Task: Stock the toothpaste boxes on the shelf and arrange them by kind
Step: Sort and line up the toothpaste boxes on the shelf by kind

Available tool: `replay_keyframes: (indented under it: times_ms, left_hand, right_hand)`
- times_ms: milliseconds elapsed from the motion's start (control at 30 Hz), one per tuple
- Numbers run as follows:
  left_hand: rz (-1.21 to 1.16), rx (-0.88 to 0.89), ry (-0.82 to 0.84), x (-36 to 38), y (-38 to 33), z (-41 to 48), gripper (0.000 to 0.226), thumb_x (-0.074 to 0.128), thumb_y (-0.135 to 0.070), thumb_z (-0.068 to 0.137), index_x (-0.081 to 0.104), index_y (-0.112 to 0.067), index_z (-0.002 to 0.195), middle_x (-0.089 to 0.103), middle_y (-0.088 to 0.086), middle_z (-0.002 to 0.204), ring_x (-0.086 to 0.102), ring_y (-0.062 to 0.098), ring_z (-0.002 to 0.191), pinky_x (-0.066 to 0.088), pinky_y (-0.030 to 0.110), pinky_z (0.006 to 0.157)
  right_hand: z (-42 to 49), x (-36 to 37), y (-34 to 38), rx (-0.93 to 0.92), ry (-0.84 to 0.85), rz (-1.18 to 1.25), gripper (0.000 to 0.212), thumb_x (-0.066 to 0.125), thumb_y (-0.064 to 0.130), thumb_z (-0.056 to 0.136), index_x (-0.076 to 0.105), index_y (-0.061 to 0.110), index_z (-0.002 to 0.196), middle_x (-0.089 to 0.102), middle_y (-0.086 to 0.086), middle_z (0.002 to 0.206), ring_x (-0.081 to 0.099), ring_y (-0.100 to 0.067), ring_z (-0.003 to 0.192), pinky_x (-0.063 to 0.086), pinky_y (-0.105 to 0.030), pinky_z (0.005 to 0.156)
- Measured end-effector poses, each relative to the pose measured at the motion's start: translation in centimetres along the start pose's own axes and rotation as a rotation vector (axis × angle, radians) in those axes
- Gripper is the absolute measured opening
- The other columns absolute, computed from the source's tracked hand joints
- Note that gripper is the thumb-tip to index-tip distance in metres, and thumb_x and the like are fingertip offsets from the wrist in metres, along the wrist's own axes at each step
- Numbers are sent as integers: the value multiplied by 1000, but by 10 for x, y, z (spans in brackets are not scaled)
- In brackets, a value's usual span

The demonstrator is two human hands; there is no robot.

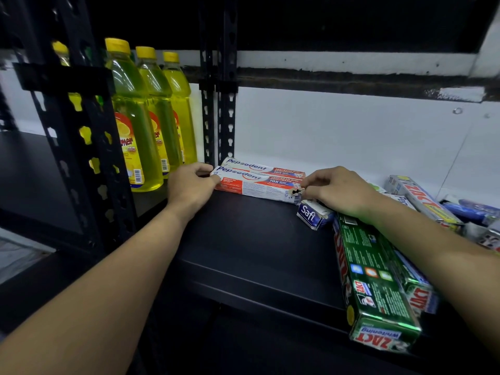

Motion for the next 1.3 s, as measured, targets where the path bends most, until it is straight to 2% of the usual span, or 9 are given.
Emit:
replay_keyframes:
  times_ms: [167, 367, 700, 800, 900, 1033, 1167, 1233, 1300]
  left_hand:
    - [-7, 4, 2, 1, 1, 1, 26, 79, -19, 79, 77, -18, 105, 75, -3, 104, 66, 7, 94, 54, 30, 93]
    - [-10, -10, 28, 4, 2, 0, 25, 79, -20, 80, 76, -19, 105, 72, -6, 96, 65, 6, 90, 51, 21, 82]
    - [-20, -5, 41, 4, 0, -2, 23, 77, -21, 81, 77, -18, 104, 74, -4, 98, 67, 10, 94, 54, 31, 92]
    - [1, 1, 33, 2, -1, -2, 23, 76, -22, 82, 77, -18, 104, 74, -4, 102, 66, 10, 97, 53, 32, 95]
    - [31, 6, 28, -2, -6, -8, 32, 75, -27, 81, 76, -17, 111, 74, -3, 110, 66, 11, 102, 51, 32, 99]
    - [156, 136, 64, -9, -29, -29, 38, 74, -29, 82, 71, -14, 118, 72, 1, 115, 66, 17, 105, 48, 26, 92]
    - [276, 216, 126, -13, -58, -59, 52, 69, -49, 75, 70, -20, 118, 73, 2, 114, 66, 23, 105, 53, 38, 91]
    - [317, 257, 177, -6, -83, -78, 50, 72, -45, 78, 69, -20, 122, 72, 4, 117, 65, 24, 106, 52, 40, 94]
    - [301, 302, 260, 7, -114, -104, 47, 75, -38, 82, 68, -20, 124, 68, 3, 126, 61, 24, 116, 47, 35, 100]
  right_hand:
    - [-1, -2, 1, -3, -4, 7, 18, 70, 44, 67, 72, 43, 85, 71, 25, 85, 62, -10, 99, 42, -48, 100]
    - [-3, 0, 3, -4, 12, -47, 12, 69, 46, 73, 71, 44, 85, 66, 29, 89, 59, -12, 105, 40, -48, 102]
    - [-3, -1, 3, -16, 2, -67, 17, 71, 43, 78, 72, 38, 94, 66, 28, 89, 59, -12, 103, 41, -47, 101]
    - [-5, -5, 9, -42, -68, -116, 20, 69, 42, 79, 71, 36, 97, 67, 22, 90, 60, -15, 102, 43, -45, 100]
    - [-14, -22, 22, -78, -160, -255, 30, 64, 44, 84, 67, 33, 112, 68, 12, 109, 56, -20, 112, 35, -40, 98]
    - [-39, -55, 39, -120, -125, -341, 42, 61, 43, 88, 61, 29, 127, 63, 6, 130, 49, -23, 126, 31, -43, 103]
    - [-86, -98, 31, -135, -114, -409, 39, 57, 43, 91, 58, 31, 128, 67, 6, 118, 50, -24, 122, 30, -44, 102]
    - [-110, -121, 18, -95, -115, -436, 37, 56, 44, 92, 57, 33, 127, 65, 9, 97, 51, -23, 118, 30, -42, 99]
    - [-136, -142, 5, -41, -117, -460, 38, 55, 46, 92, 56, 35, 128, 64, 8, 96, 50, -25, 118, 31, -40, 98]
Point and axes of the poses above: each hand's wrist, its own z-axis towards the middle knuckle, its own x-axis out of the palm, y = z × x, the point moved 9 cm from there along z, towards the middle knuckle
